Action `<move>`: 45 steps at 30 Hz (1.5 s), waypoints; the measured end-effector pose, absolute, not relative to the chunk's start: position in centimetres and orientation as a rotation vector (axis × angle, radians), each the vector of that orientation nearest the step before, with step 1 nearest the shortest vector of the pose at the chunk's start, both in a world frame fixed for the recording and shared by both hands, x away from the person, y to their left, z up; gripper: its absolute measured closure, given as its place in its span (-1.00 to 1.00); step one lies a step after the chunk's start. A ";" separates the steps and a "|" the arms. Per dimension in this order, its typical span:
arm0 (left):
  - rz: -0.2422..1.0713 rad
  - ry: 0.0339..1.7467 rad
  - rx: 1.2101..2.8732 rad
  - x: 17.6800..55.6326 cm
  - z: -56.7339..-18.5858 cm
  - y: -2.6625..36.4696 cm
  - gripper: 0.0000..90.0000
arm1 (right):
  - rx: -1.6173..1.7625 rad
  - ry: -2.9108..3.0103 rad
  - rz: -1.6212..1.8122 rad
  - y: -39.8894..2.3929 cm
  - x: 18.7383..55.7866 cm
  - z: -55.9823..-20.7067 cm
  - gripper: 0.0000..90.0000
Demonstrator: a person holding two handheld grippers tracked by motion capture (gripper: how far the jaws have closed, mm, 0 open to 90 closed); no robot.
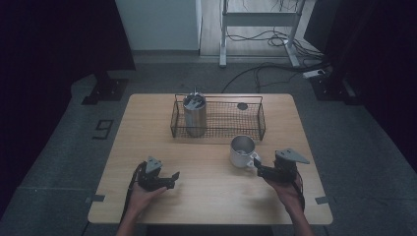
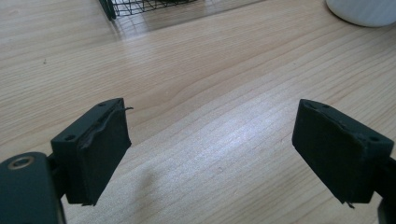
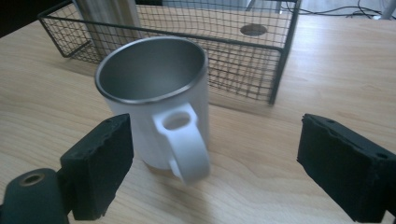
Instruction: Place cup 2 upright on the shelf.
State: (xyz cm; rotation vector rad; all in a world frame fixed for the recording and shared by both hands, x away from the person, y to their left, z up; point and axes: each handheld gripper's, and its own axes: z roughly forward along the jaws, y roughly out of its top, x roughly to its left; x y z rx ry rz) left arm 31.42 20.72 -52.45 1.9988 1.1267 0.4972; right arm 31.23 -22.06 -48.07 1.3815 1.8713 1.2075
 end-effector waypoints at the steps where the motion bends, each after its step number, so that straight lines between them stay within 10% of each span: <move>1: 0.495 1.126 1.998 31.4 -52.4 20.7 -0.75 | 1.378 1.875 1.207 -21.9 31.3 -48.0 -0.79; 45: 0.457 1.121 2.042 31.2 -53.1 19.6 -0.75 | 1.313 1.979 1.192 -16.8 36.2 -47.5 -1.00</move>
